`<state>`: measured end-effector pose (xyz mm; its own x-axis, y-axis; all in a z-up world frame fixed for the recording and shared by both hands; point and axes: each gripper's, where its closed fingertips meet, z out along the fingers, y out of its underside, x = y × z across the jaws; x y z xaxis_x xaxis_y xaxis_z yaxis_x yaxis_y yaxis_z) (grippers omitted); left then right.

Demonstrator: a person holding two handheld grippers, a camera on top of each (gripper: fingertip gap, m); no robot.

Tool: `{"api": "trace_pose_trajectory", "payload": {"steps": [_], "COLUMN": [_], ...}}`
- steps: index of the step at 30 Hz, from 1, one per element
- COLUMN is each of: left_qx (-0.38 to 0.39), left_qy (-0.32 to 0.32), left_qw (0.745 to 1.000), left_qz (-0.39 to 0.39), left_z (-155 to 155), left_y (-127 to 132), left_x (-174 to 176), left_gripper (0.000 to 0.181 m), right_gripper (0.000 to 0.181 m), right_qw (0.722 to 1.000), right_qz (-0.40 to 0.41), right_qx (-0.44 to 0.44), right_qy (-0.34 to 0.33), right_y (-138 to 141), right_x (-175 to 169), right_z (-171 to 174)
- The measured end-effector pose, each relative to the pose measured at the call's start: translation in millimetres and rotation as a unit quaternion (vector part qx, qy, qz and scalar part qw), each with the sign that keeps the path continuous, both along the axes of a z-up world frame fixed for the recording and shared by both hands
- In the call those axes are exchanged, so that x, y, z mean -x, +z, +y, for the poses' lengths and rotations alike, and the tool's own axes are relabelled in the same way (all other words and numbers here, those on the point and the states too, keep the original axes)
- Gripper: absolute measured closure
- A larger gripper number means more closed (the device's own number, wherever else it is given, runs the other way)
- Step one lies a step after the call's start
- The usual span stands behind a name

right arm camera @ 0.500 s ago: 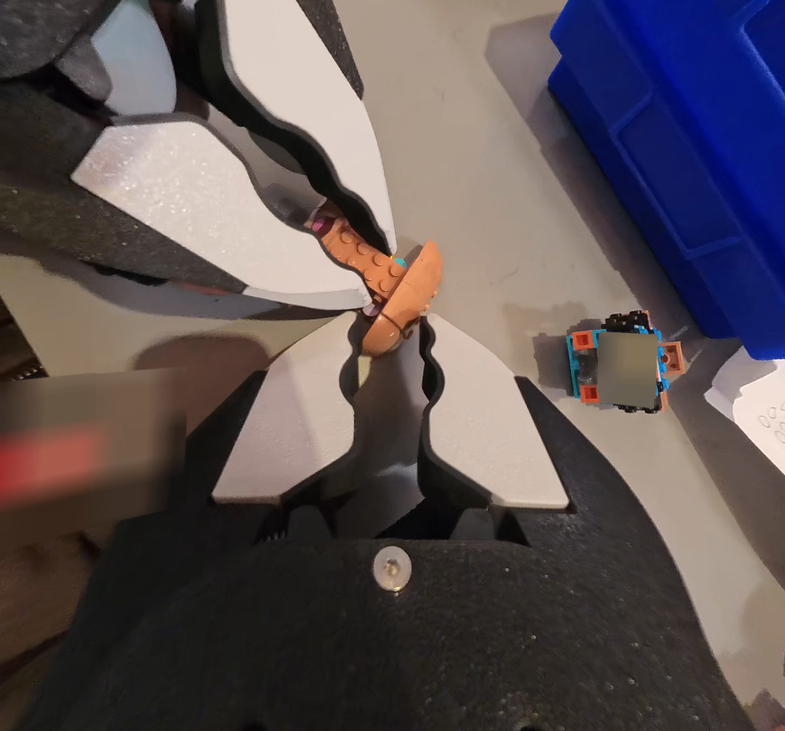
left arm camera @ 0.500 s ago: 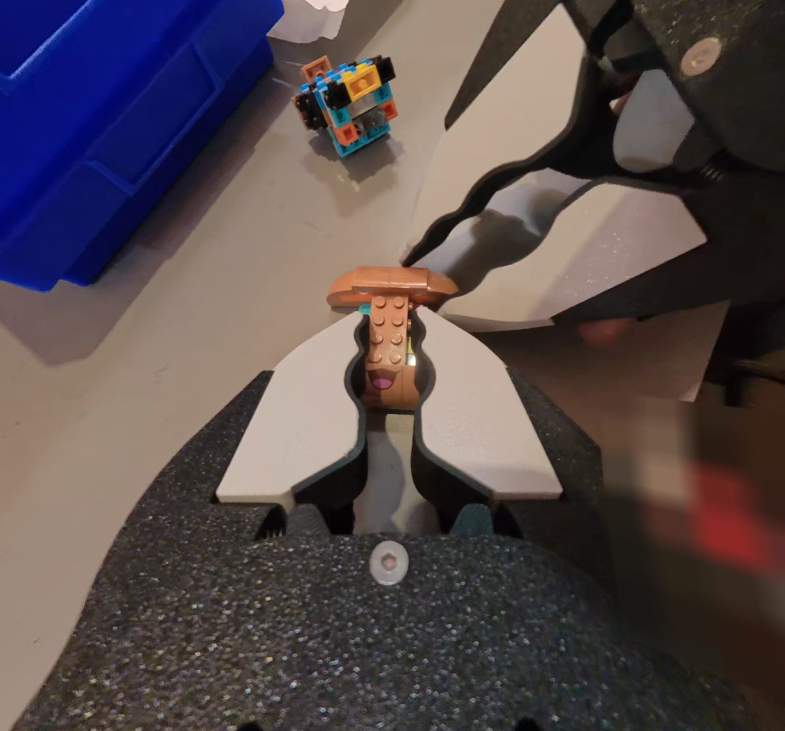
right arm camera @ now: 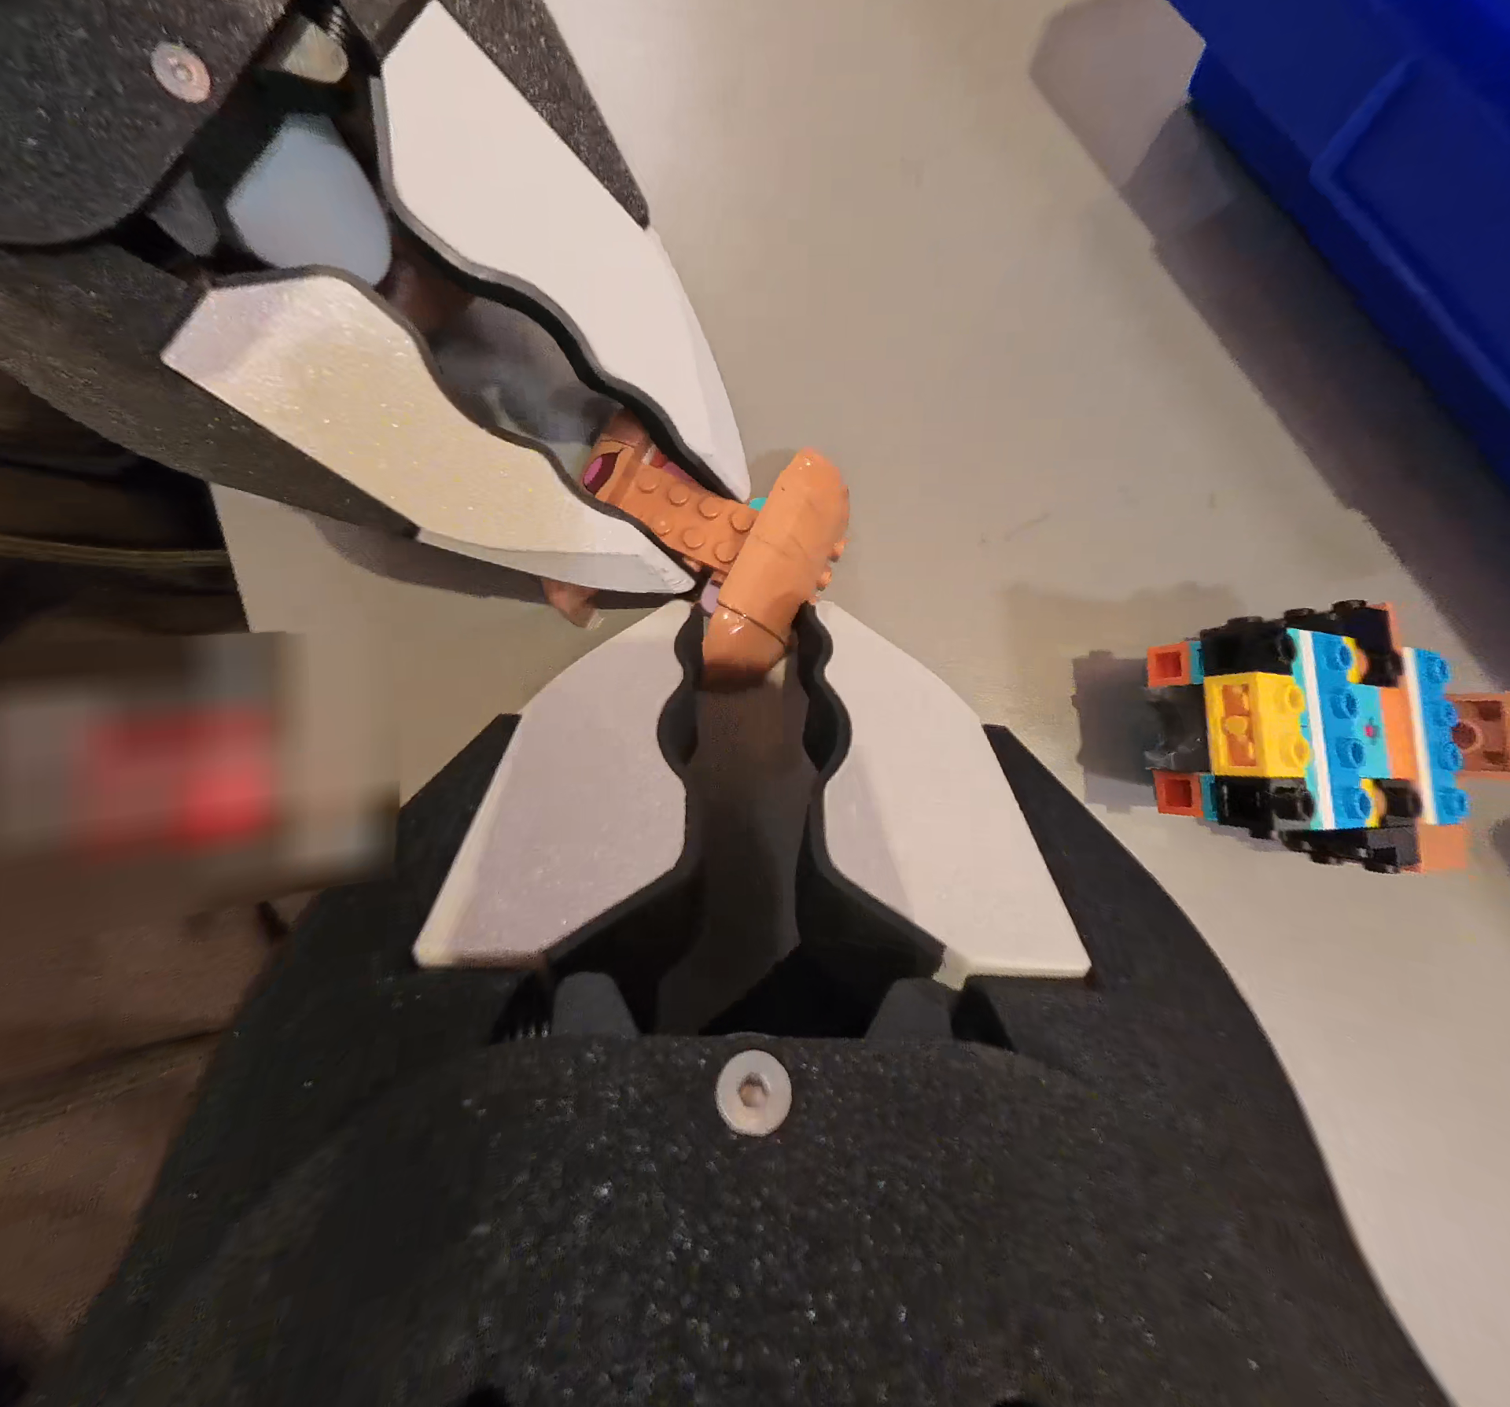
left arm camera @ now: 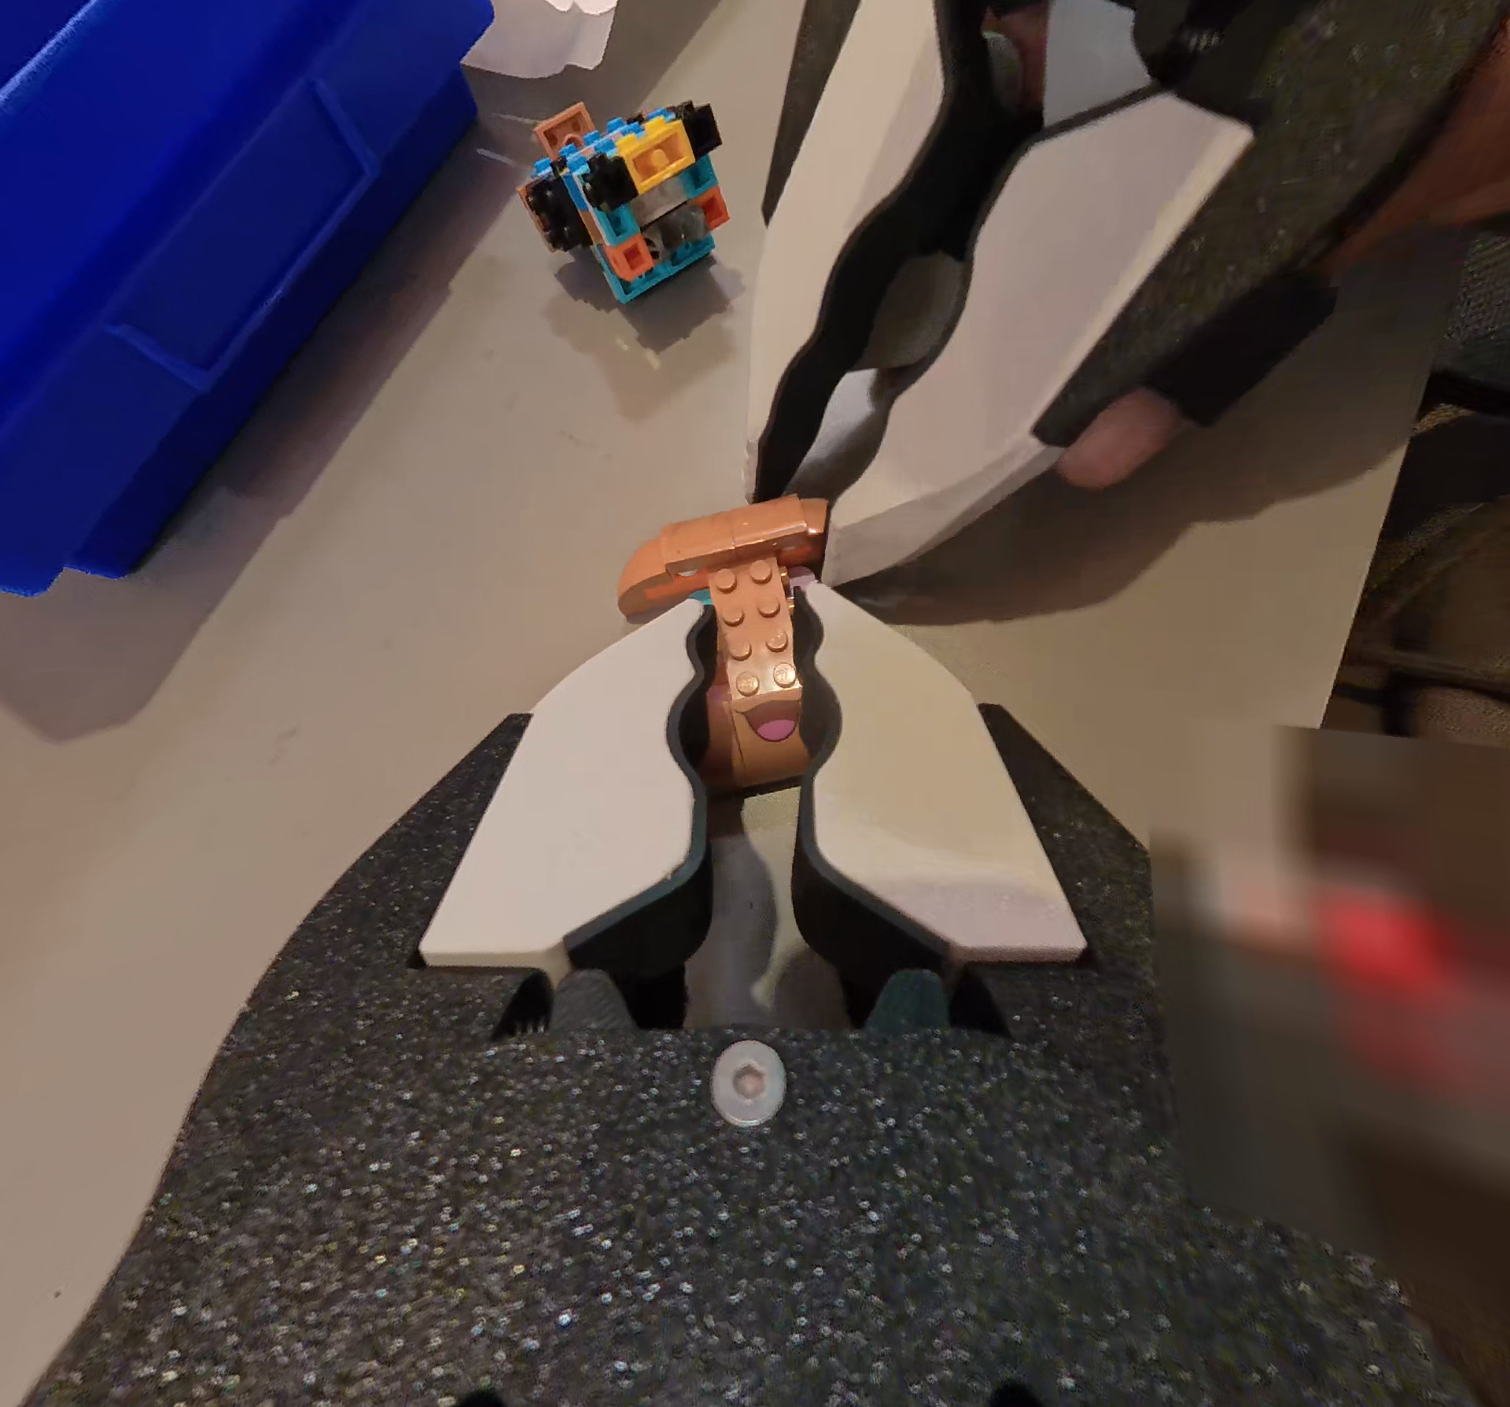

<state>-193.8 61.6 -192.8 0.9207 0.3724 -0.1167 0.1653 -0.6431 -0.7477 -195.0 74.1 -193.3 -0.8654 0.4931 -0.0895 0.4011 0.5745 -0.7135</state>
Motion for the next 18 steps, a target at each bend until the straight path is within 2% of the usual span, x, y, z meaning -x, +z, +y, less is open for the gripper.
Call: {"api": "trace_pose_trajectory", "payload": {"steps": [5, 12, 18], "left_qx": [-0.001, -0.003, -0.003], "left_qy": [-0.003, 0.002, 0.002], "left_qw": [1.0, 1.0, 1.0], "left_qz": [-0.002, 0.003, 0.003], "left_z": [1, 0, 0], "left_y": [0, 0, 0], "left_x": [0, 0, 0], "left_gripper": [0.163, 0.163, 0.163], "right_gripper": [0.159, 0.158, 0.15], "right_qw": [0.999, 0.999, 0.995], "right_qz": [-0.038, 0.047, 0.094], "right_qx": [0.037, 0.013, 0.011], "right_qy": [0.004, -0.012, -0.037], "right_y": [3, 6, 15], "right_x": [0, -1, 1], "right_z": [0, -1, -2]}}
